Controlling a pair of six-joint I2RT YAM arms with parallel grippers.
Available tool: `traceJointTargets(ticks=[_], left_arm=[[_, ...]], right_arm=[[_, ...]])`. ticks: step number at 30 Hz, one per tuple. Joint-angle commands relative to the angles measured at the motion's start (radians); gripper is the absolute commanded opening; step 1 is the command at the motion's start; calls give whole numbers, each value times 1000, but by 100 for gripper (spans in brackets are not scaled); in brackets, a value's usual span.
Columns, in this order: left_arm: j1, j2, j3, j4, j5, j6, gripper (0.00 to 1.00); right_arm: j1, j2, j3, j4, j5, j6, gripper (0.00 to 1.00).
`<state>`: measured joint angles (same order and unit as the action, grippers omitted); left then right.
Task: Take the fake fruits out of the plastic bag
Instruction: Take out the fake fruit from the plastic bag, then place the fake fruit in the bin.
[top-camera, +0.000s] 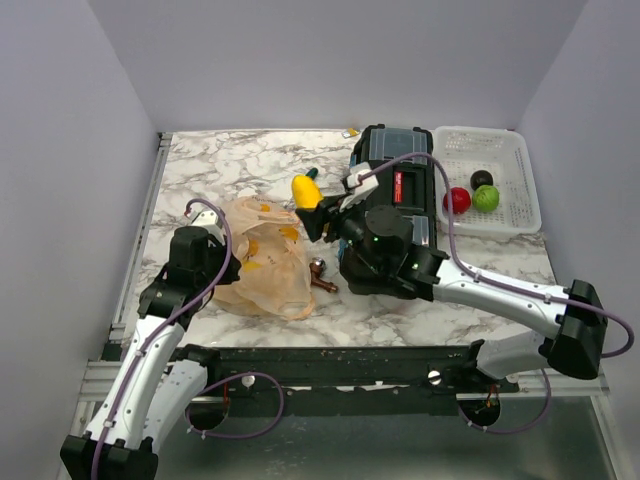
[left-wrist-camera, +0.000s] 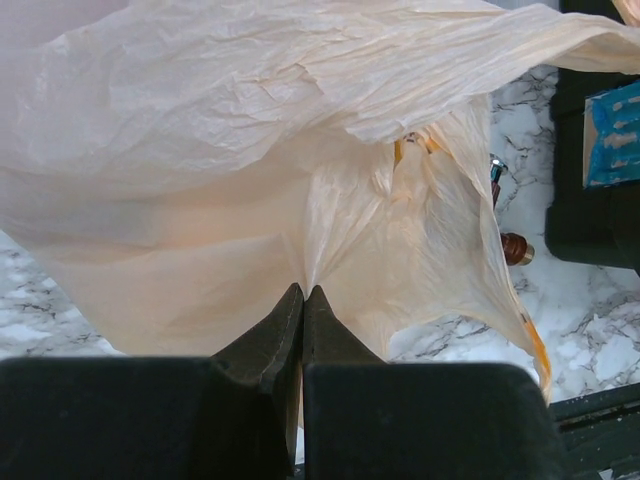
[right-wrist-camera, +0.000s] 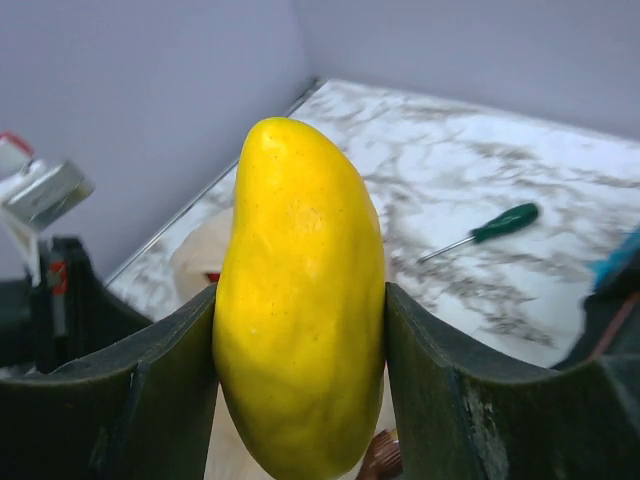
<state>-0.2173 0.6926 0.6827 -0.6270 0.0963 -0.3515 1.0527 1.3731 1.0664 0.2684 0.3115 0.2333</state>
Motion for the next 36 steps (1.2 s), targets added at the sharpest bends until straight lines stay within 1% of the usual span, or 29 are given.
traceJointTargets(ticks=[1, 4, 9, 12, 14, 16, 18, 19, 22, 26, 31, 36], left_arm=[[2, 27, 6, -2, -46, -15, 0], [1, 36, 9, -8, -49, -18, 0], [1, 33, 5, -2, -46, -21, 0], [0, 40, 6, 1, -37, -23, 0], [1, 48, 8, 1, -31, -21, 0], [0, 53, 9, 1, -26, -21, 0], [1, 55, 10, 0, -28, -21, 0], [1, 53, 9, -2, -31, -22, 0], [1, 47, 6, -2, -39, -24, 0], [1, 48, 8, -2, -40, -24, 0], [1, 53, 7, -2, -41, -24, 0], [1, 66, 10, 0, -32, -24, 0]], right_arm=[[-30, -54, -21, 61, 379, -131, 1], [-120, -90, -46, 78, 468, -115, 1], [-361, -155, -115, 63, 492, 32, 1], [-509, -158, -126, -8, 493, 143, 1], [-631, -126, -119, -76, 458, 232, 1], [-779, -68, -85, -194, 370, 366, 1], [-887, 2, -47, -304, 291, 466, 1], [-917, 40, -26, -344, 271, 496, 1], [-941, 144, 59, -459, 316, 551, 1], [-950, 234, 142, -664, 419, 780, 1], [-966, 255, 145, -698, 522, 859, 1], [-1010, 288, 152, -710, 498, 867, 1]])
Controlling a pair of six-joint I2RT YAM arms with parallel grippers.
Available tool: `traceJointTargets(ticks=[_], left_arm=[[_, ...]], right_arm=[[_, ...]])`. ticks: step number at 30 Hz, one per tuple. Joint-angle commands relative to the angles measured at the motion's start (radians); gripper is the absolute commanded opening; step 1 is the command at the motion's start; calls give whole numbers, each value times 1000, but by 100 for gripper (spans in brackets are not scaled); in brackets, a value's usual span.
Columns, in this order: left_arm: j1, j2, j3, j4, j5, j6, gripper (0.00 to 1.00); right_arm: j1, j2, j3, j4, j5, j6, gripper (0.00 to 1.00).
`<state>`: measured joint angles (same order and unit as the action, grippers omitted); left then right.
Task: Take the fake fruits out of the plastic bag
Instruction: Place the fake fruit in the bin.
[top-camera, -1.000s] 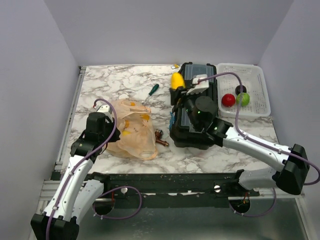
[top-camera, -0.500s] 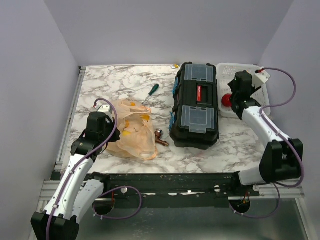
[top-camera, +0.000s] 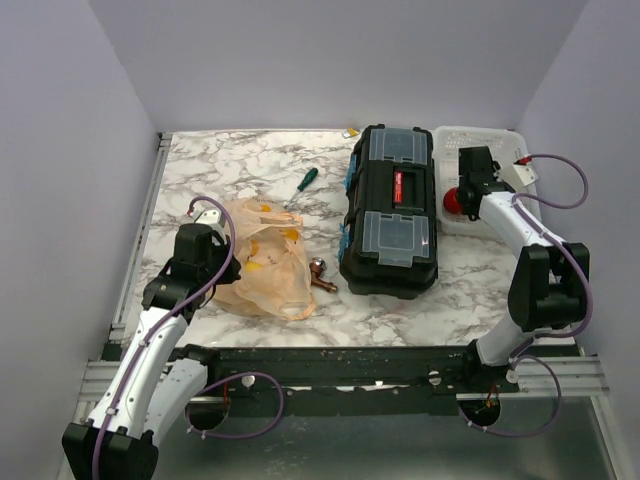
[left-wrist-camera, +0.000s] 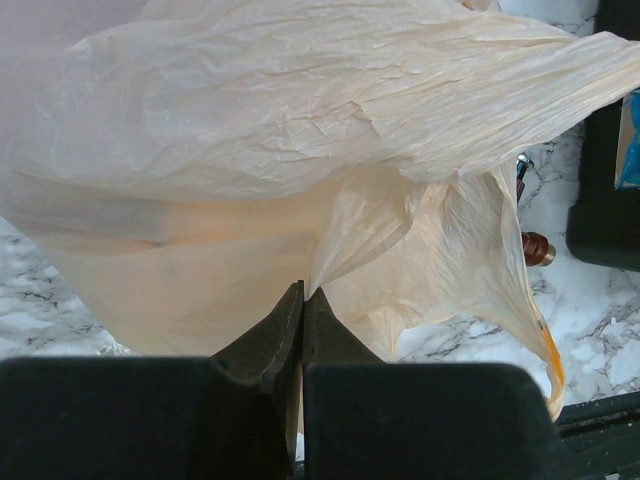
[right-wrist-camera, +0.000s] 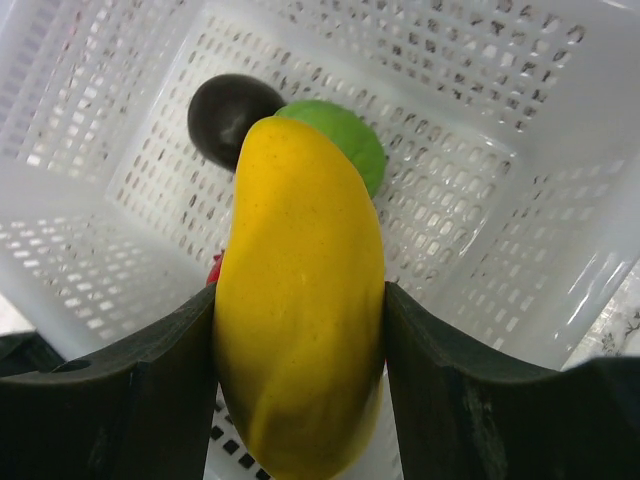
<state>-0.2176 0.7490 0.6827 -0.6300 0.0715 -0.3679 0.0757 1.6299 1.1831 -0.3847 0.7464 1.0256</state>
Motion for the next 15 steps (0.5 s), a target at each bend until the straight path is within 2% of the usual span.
traceJointTargets(ticks=[1, 6, 15], left_arm=[[1, 13, 10, 2, -8, -8, 0], [1, 13, 8, -2, -21, -9, 0], [1, 25, 10, -7, -27, -10, 0]], right_arm=[[-38, 39, 34, -60, 66, 77, 1], [-58, 61, 29, -68, 64, 92, 16], [-62, 83, 17, -27, 37, 67, 35]])
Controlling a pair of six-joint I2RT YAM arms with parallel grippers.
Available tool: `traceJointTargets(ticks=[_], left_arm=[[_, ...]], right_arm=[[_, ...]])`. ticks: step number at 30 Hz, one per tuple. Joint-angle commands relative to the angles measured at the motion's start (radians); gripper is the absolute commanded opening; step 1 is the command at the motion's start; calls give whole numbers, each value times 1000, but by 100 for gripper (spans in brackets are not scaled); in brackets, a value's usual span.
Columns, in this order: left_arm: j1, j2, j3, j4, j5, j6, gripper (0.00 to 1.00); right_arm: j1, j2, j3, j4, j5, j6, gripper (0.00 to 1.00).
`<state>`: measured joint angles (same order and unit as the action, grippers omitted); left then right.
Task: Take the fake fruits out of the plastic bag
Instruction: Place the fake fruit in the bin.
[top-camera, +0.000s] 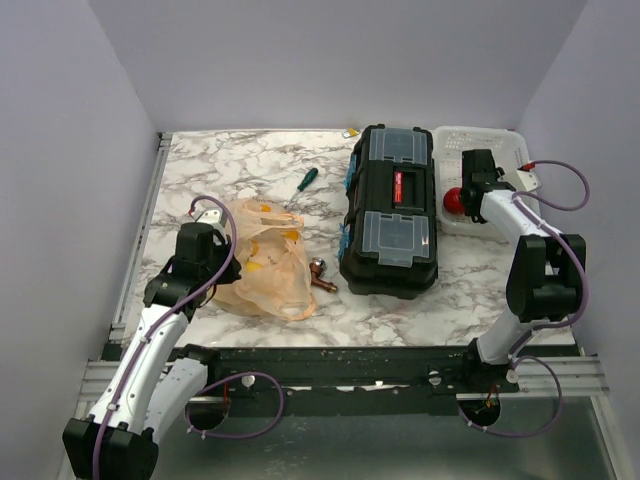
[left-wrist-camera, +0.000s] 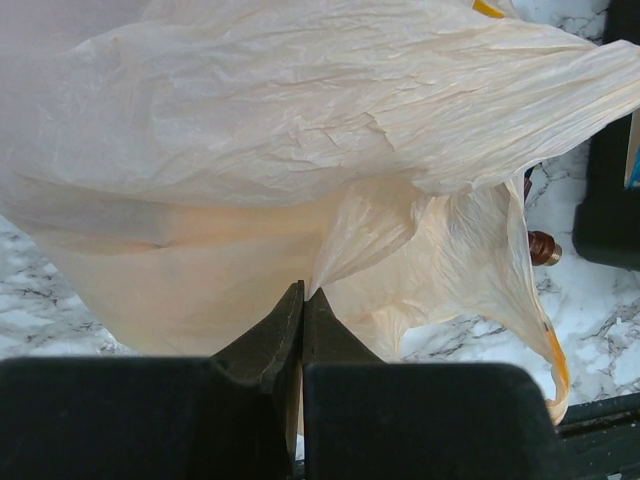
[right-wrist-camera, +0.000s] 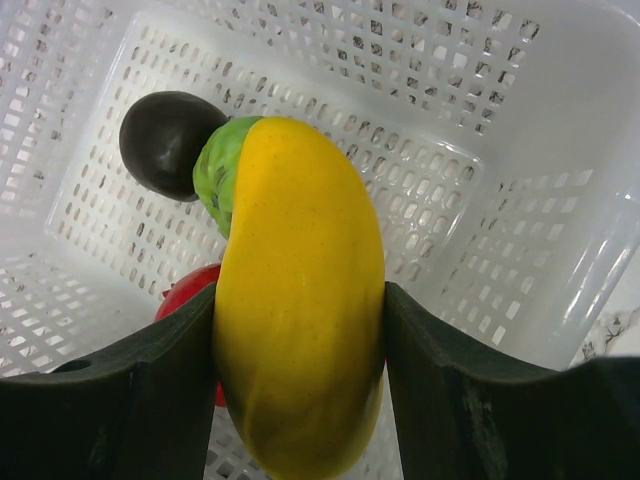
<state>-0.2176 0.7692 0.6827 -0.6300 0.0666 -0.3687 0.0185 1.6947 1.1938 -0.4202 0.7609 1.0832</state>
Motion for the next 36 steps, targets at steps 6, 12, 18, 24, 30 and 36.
traceJointTargets(ticks=[6, 12, 18, 24, 30, 36], left_arm=[[0, 3, 11, -7, -22, -10, 0], [1, -6, 10, -6, -26, -10, 0], [1, -7, 11, -5, -24, -10, 0], [1, -7, 11, -5, -25, -10, 0], [1, -2, 12, -5, -22, -10, 0], [1, -7, 12, -8, -32, -12, 0]], right_arm=[[-4, 23, -12, 31, -16, 9, 51], [-4, 20, -20, 56, -47, -21, 66], [-4, -2, -26, 63, -55, -50, 77], [-3, -42, -43, 70, -79, -76, 77], [3, -107, -43, 87, -170, -172, 78], [77, -223, -8, 117, -237, -340, 78]])
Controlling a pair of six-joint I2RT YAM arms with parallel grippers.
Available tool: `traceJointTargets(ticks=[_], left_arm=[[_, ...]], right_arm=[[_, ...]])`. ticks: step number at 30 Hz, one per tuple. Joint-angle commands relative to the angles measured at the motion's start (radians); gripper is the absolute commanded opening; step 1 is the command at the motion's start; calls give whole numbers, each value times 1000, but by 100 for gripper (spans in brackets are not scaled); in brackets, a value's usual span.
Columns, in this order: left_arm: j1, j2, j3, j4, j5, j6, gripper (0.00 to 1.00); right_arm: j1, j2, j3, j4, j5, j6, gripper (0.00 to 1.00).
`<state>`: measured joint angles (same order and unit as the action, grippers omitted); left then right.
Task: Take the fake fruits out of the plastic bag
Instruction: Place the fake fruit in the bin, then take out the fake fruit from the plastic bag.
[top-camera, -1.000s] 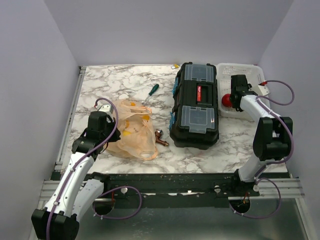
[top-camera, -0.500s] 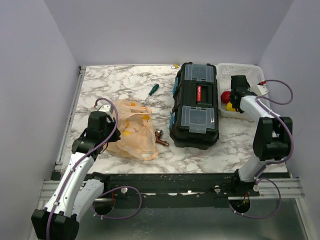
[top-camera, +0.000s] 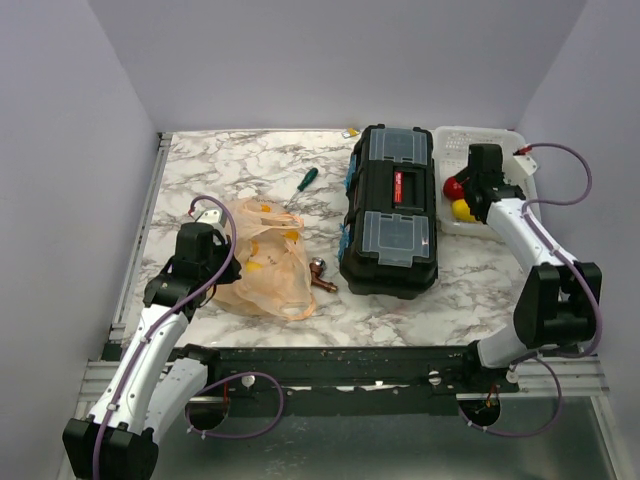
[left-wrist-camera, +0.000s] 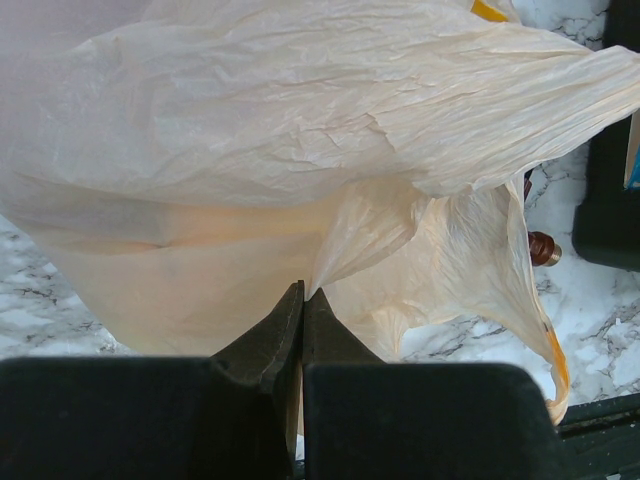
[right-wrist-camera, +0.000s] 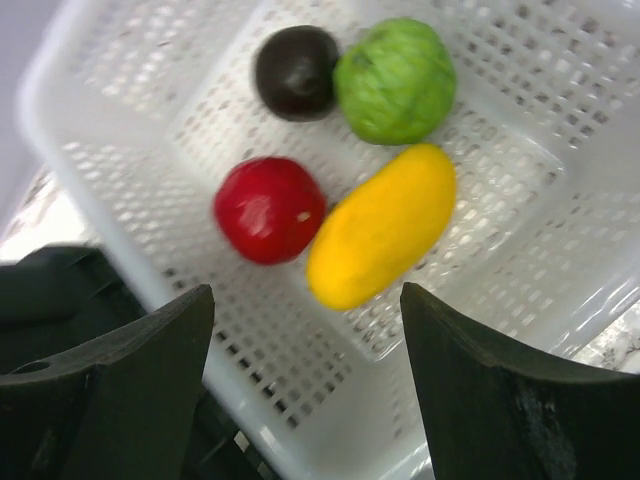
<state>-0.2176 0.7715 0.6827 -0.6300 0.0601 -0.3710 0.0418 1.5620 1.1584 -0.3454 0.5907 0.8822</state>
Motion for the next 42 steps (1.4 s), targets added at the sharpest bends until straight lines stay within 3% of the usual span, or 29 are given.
traceJointTargets(ticks=[1, 4, 8, 16, 19, 24, 30, 35, 42], left_arm=[[1, -11, 12, -9, -28, -9, 0], [1, -18, 15, -8, -36, -9, 0], [1, -26, 12, -9, -43, -11, 0], [1, -30, 14, -13, -52, -13, 0], [1, -28, 14, -17, -52, -18, 0], [3, -4, 27, -59, -208, -79, 0], [3, 33, 50, -124, -380, -163, 0], [3, 2, 37, -114, -398, -175, 0], [4, 38, 38, -110, -392, -179, 0]], right_arm=[[66, -115, 34, 56, -109, -183, 78], [111, -184, 24, 132, -345, -277, 78], [269, -240, 6, 236, -485, -358, 78], [641, -196, -32, 387, -622, -370, 77], [800, -122, 0, 361, -620, -385, 76], [999, -75, -41, 423, -611, -407, 76], [1071, 79, -1, 444, -627, -438, 73], [1071, 229, 55, 523, -552, -451, 57], [1071, 399, 183, 561, -471, -465, 56]])
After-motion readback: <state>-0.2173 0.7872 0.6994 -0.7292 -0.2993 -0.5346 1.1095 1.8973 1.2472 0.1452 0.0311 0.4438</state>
